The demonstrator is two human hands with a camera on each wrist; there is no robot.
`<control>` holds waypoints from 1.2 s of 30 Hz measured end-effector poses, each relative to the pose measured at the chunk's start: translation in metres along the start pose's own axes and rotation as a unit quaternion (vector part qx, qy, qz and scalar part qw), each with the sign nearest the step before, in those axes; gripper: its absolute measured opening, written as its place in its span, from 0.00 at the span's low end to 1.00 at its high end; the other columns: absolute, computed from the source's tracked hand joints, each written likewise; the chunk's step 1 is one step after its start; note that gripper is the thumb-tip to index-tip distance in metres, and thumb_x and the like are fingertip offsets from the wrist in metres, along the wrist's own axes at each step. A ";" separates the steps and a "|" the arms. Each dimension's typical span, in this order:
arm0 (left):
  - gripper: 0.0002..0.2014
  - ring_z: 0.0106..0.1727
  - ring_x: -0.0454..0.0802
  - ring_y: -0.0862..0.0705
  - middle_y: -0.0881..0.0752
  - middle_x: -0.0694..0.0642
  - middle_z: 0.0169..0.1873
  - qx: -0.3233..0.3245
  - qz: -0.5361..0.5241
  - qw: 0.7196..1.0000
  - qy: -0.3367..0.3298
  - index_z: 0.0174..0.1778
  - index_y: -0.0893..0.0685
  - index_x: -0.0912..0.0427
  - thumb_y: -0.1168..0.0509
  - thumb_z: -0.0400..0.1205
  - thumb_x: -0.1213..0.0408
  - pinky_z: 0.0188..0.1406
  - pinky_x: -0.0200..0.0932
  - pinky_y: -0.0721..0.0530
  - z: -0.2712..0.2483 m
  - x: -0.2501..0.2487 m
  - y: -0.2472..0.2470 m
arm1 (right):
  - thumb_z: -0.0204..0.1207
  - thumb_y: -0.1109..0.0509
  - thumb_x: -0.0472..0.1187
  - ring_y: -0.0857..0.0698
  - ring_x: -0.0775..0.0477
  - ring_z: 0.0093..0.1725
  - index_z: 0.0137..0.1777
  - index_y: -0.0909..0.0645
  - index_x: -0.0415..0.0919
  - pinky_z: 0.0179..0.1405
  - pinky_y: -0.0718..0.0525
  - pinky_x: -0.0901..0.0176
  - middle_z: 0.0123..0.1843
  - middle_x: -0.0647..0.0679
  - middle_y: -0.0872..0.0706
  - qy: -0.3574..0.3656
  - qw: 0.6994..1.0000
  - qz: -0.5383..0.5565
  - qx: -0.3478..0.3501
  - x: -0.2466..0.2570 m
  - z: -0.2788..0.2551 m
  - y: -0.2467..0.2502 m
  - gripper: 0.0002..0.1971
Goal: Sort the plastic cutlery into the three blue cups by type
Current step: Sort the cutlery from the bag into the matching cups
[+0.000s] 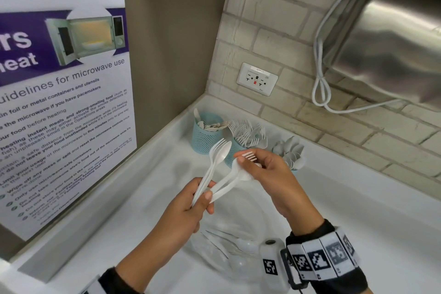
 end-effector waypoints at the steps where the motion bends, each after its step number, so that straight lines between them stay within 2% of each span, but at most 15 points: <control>1: 0.07 0.26 0.42 0.33 0.20 0.47 0.30 0.002 -0.003 1.000 0.001 0.54 0.20 0.46 0.43 0.86 0.58 0.26 0.37 0.31 0.000 0.000 -0.001 | 0.76 0.27 0.38 0.16 0.53 0.45 0.47 0.11 0.46 0.49 0.20 0.62 0.43 0.48 0.12 0.013 1.000 0.024 -0.017 0.003 0.000 0.003 0.04; 6: 0.08 0.24 0.41 0.34 0.23 0.46 0.28 0.004 -0.015 1.000 0.021 0.54 0.19 0.47 0.44 0.87 0.58 0.24 0.35 0.32 0.002 0.005 0.000 | 0.80 0.33 0.39 0.15 0.56 0.48 0.52 0.14 0.42 0.51 0.17 0.66 0.45 0.52 0.12 0.074 0.971 0.201 -0.103 0.022 0.003 0.024 0.07; 8: 0.09 0.23 0.39 0.34 0.25 0.43 0.26 0.002 -0.014 1.000 0.025 0.53 0.19 0.49 0.45 0.87 0.58 0.23 0.33 0.32 0.003 0.006 0.001 | 0.84 0.38 0.40 0.15 0.55 0.41 0.52 0.18 0.43 0.45 0.15 0.65 0.39 0.51 0.15 0.077 0.937 0.317 -0.124 0.029 0.005 0.035 0.07; 10: 0.10 0.22 0.38 0.34 0.25 0.42 0.24 0.003 -0.005 1.000 0.026 0.52 0.19 0.50 0.46 0.87 0.58 0.23 0.33 0.32 0.003 0.007 0.002 | 0.86 0.41 0.41 0.19 0.56 0.32 0.51 0.21 0.44 0.32 0.17 0.67 0.32 0.52 0.21 0.075 0.911 0.380 -0.140 0.035 0.007 0.043 0.08; 11: 0.10 0.22 0.38 0.34 0.25 0.42 0.24 0.003 0.000 1.000 0.024 0.52 0.19 0.50 0.46 0.87 0.58 0.23 0.33 0.32 0.003 0.007 0.002 | 0.86 0.42 0.41 0.24 0.58 0.27 0.51 0.21 0.44 0.25 0.22 0.70 0.30 0.52 0.26 0.072 0.915 0.373 -0.137 0.038 0.009 0.044 0.07; 13: 0.10 0.23 0.41 0.34 0.24 0.43 0.24 0.003 0.017 1.000 0.016 0.51 0.19 0.49 0.46 0.87 0.58 0.24 0.35 0.32 0.003 0.006 0.002 | 0.84 0.38 0.41 0.31 0.59 0.25 0.53 0.19 0.47 0.19 0.33 0.71 0.30 0.55 0.28 0.065 0.955 0.264 -0.117 0.042 0.014 0.039 0.06; 15: 0.09 0.26 0.43 0.34 0.23 0.43 0.25 0.005 0.045 0.999 0.000 0.50 0.20 0.48 0.46 0.87 0.58 0.27 0.38 0.32 0.003 0.004 0.001 | 0.79 0.30 0.45 0.28 0.58 0.29 0.56 0.17 0.50 0.25 0.30 0.69 0.33 0.56 0.22 0.031 0.994 0.073 -0.075 0.038 0.017 0.024 0.08; 17: 0.09 0.25 0.40 0.32 0.23 0.43 0.25 0.003 0.071 0.997 -0.017 0.51 0.20 0.47 0.45 0.87 0.57 0.29 0.37 0.31 0.003 0.003 0.000 | 0.73 0.24 0.49 0.22 0.55 0.37 0.57 0.15 0.47 0.35 0.26 0.65 0.39 0.52 0.17 -0.025 0.999 -0.031 -0.028 0.025 0.018 0.009 0.14; 20: 0.08 0.24 0.36 0.29 0.23 0.42 0.25 -0.002 0.094 0.995 -0.019 0.50 0.19 0.44 0.45 0.87 0.56 0.30 0.33 0.31 0.003 0.006 0.003 | 0.69 0.20 0.45 0.14 0.55 0.46 0.52 0.12 0.45 0.41 0.21 0.66 0.47 0.48 0.10 -0.058 0.997 -0.039 0.015 0.013 0.018 -0.004 0.12; 24: 0.08 0.24 0.36 0.28 0.22 0.42 0.25 0.002 0.114 0.993 -0.024 0.49 0.19 0.41 0.43 0.86 0.57 0.26 0.30 0.31 0.003 0.008 0.004 | 0.70 0.21 0.38 0.12 0.57 0.42 0.45 0.10 0.42 0.42 0.18 0.70 0.40 0.51 0.08 -0.066 0.992 -0.065 0.085 0.010 0.017 -0.016 0.04; 29: 0.09 0.23 0.35 0.28 0.21 0.41 0.25 0.012 0.122 0.992 -0.025 0.49 0.18 0.43 0.43 0.86 0.58 0.25 0.29 0.32 0.002 0.007 0.001 | 0.75 0.25 0.38 0.15 0.58 0.41 0.46 0.11 0.44 0.43 0.20 0.69 0.41 0.53 0.10 -0.044 0.989 -0.109 0.085 0.009 0.019 -0.014 0.02; 31: 0.09 0.23 0.36 0.29 0.21 0.40 0.25 0.012 0.127 0.992 -0.026 0.48 0.18 0.43 0.43 0.86 0.58 0.25 0.29 0.32 0.003 0.007 0.001 | 0.79 0.29 0.40 0.18 0.59 0.39 0.50 0.15 0.47 0.38 0.23 0.71 0.42 0.55 0.13 -0.017 0.996 -0.086 0.036 0.012 0.022 -0.005 0.03; 33: 0.10 0.23 0.37 0.30 0.22 0.40 0.25 0.013 0.129 0.991 -0.020 0.47 0.18 0.44 0.44 0.87 0.59 0.25 0.30 0.32 0.003 0.009 0.001 | 0.83 0.35 0.42 0.25 0.60 0.35 0.51 0.20 0.51 0.30 0.28 0.74 0.45 0.52 0.13 -0.006 0.999 -0.052 -0.003 0.014 0.023 0.004 0.04; 35: 0.10 0.23 0.38 0.32 0.22 0.40 0.25 0.013 0.130 0.991 -0.014 0.46 0.18 0.46 0.45 0.87 0.59 0.24 0.30 0.33 0.003 0.011 0.001 | 0.86 0.41 0.44 0.30 0.57 0.33 0.50 0.25 0.50 0.24 0.32 0.73 0.53 0.47 0.09 -0.008 1.000 0.014 0.011 0.016 0.023 0.002 0.05; 36: 0.10 0.22 0.38 0.33 0.22 0.40 0.25 0.013 0.133 0.991 -0.011 0.46 0.18 0.48 0.45 0.87 0.59 0.24 0.30 0.34 0.003 0.012 0.002 | 0.87 0.44 0.45 0.31 0.55 0.33 0.50 0.27 0.47 0.23 0.33 0.71 0.53 0.46 0.09 -0.009 0.998 0.052 0.014 0.016 0.023 0.002 0.06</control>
Point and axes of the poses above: each hand's wrist, its own z-axis towards the middle knuckle, its own y-axis out of the back of the hand, x = y × z, the point moved 9 cm from there along z, towards the middle knuckle
